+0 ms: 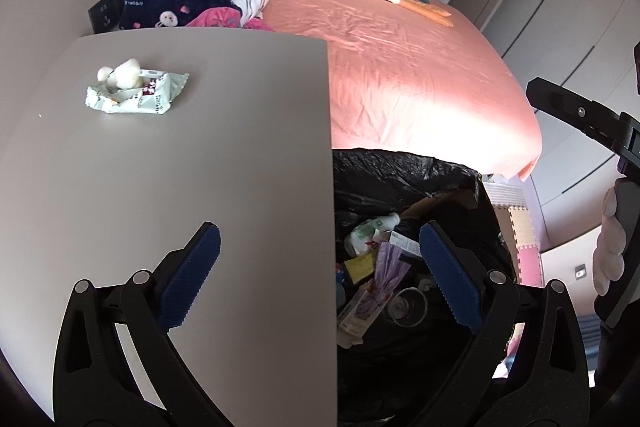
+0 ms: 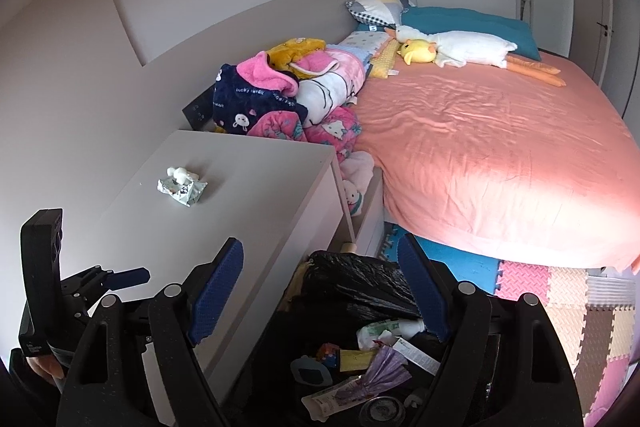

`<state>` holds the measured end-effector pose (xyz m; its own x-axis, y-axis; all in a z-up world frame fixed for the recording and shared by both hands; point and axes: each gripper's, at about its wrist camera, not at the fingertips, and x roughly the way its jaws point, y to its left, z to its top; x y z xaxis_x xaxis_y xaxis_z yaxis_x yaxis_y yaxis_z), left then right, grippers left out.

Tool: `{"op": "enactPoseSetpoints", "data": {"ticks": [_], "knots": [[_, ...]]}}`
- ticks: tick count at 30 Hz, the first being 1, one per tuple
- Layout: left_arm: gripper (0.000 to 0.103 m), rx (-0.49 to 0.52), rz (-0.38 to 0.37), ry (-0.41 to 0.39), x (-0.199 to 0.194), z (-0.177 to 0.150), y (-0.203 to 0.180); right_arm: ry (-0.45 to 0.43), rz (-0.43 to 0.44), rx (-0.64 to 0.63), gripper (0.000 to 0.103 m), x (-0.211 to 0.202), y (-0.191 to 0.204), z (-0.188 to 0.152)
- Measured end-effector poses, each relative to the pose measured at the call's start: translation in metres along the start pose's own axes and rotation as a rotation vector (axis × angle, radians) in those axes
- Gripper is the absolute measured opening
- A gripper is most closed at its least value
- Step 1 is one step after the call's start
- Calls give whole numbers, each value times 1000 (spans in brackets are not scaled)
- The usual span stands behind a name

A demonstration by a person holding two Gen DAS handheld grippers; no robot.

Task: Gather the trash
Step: 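Move both open tools back over the desk toward the silver wrapper and white figure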

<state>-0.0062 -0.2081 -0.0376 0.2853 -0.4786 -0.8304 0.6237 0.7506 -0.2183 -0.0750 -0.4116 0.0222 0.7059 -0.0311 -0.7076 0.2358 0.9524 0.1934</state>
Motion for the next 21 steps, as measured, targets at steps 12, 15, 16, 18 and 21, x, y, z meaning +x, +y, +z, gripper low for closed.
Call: {"op": "enactPoseSetpoints", "data": {"ticks": [12, 15, 16, 18, 21], "knots": [[96, -146, 75, -12, -2, 10, 46, 13, 48, -56, 80, 39, 32, 15], [96, -183, 95, -20, -1, 14, 57, 14, 59, -67, 80, 50, 40, 21], [96, -198, 100, -20, 0, 16, 62, 15, 61, -69, 80, 53, 42, 22], [96, -232, 105, -21, 2, 20, 72, 21, 64, -70, 80, 61, 46, 25], [96, -287, 106, -23, 4, 24, 86, 32, 72, -67, 80, 73, 50, 29]]}}
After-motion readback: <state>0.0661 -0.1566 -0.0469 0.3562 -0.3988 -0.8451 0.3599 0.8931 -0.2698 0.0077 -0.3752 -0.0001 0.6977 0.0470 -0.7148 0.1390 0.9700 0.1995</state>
